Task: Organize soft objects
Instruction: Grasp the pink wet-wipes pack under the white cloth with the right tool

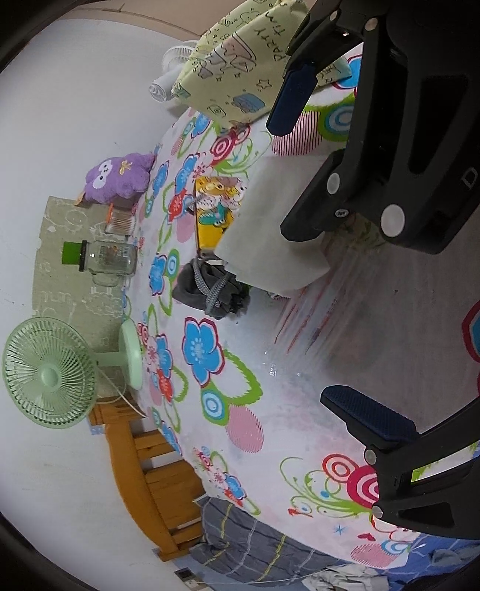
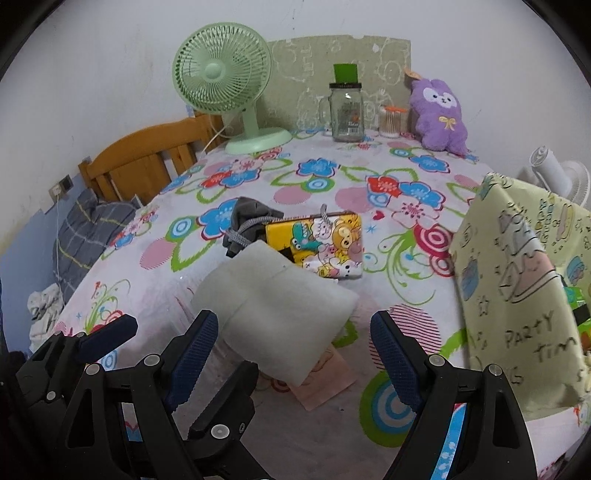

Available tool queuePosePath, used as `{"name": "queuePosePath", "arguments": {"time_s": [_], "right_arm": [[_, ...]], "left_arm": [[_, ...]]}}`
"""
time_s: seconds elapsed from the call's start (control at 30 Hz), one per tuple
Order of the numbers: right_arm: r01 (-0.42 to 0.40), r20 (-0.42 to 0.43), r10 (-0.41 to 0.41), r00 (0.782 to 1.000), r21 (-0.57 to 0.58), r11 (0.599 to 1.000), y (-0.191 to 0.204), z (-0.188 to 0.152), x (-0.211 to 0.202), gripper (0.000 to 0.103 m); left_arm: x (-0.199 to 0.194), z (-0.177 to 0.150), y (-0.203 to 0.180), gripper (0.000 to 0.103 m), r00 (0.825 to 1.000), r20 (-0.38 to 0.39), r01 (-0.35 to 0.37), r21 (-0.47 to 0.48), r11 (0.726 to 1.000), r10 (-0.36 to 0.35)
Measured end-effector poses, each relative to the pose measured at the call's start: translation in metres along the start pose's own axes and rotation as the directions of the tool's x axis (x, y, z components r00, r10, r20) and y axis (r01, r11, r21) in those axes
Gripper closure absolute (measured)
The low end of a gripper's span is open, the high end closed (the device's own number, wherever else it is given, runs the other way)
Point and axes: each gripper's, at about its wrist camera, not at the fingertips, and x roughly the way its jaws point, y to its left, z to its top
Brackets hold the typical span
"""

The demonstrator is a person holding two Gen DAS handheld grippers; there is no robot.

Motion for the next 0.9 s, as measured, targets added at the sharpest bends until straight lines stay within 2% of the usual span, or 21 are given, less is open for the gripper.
{"name": "queuePosePath", "arguments": {"time_s": [0.4,0.43,0.47,0.53,0.63,0.9], "right_arm": [[-0.04,-0.087,0.041,0.995,0.006,0.999,0.004,0.005,0.034,0.017],[-0.046,-0.094,0.046,0.995,0.007,0.999,0.004,0.004,0.036,0.021],[-0.053,-0.102,0.054,0.993,0.009,0.999,0.004,0.004,0.038,0.03],[-0.049,-0.109,0.05,0.993,0.014,0.999,0.004,0.003,0.042,0.036],[-0.037,-0.103,0.038,0.994,0.012,0.999,0.003,0.003,0.042,0.054],[-0.043,-0.096,0.044,0.994,0.014,0.999,0.0,0.002,0.04,0.055]], "left_arm": [[0.022,0.001,0.012,0.002,0.998,-0.051,-0.022,-0.023,0.999,0.021],[0.024,0.001,0.013,0.002,0.998,-0.057,-0.022,-0.024,0.999,0.021],[0.025,0.001,0.013,0.004,0.998,-0.063,-0.016,-0.024,1.0,0.014],[0.027,0.001,0.012,0.007,0.998,-0.069,-0.004,-0.024,1.0,0.002],[0.028,0.001,0.01,0.008,0.998,-0.063,-0.005,-0.014,1.0,0.004],[0.028,0.002,0.006,0.016,0.998,-0.059,0.018,-0.003,1.0,-0.019]]}}
